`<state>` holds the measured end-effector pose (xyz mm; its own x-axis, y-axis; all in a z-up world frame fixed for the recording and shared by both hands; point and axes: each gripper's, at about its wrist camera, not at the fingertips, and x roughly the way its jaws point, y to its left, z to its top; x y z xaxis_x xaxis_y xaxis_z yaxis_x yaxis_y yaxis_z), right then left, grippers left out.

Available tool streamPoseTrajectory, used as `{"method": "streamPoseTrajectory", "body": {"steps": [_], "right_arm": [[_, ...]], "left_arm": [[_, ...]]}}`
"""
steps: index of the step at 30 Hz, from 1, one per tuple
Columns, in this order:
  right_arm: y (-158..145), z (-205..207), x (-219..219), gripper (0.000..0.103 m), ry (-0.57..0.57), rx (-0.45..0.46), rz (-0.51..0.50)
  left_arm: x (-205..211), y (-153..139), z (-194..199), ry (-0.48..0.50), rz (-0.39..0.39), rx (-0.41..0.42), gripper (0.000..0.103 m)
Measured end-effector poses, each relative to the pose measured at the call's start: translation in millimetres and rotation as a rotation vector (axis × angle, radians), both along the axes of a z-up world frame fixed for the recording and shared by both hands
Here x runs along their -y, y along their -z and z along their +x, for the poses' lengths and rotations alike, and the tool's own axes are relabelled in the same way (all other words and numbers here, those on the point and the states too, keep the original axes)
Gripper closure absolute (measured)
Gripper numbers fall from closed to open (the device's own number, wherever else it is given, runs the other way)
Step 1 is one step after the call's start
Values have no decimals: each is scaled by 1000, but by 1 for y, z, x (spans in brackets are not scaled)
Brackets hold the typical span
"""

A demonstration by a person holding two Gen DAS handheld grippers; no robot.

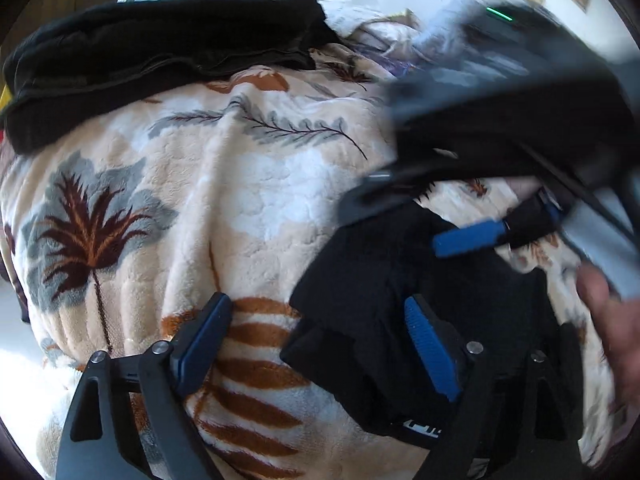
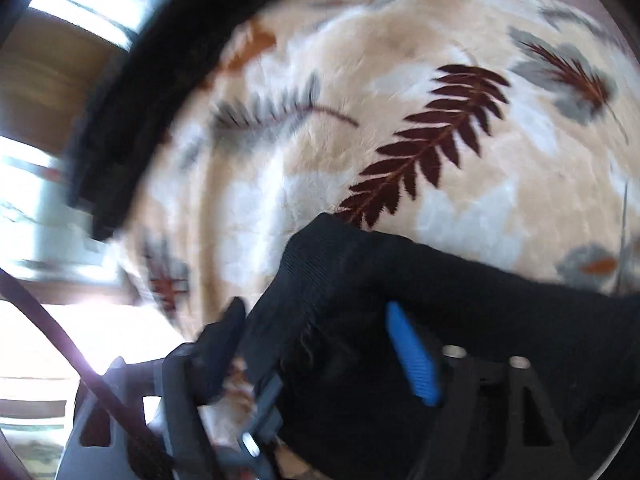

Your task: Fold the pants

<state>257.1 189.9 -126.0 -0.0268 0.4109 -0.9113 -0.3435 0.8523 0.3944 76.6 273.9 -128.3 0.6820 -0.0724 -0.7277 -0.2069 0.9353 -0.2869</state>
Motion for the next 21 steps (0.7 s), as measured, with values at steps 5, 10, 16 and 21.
{"method": "streamPoseTrajectory", "body": {"steps": [5,10,16,21], "right_arm": [[21,5,-54,11,-146,-32,-323],[12,-11,-50,40,-208,80,-368],[-35,-33,24,74,-118,144,-163],[-70,-50,94,78,-26,201,-3]], "left_arm": [[4,0,-1,87,-60,42,68],[1,-7,-6,133,-152,89,71],[51,-48,-26,250,-106,162,82],[94,-79,-33,342,-86,190,82]]}}
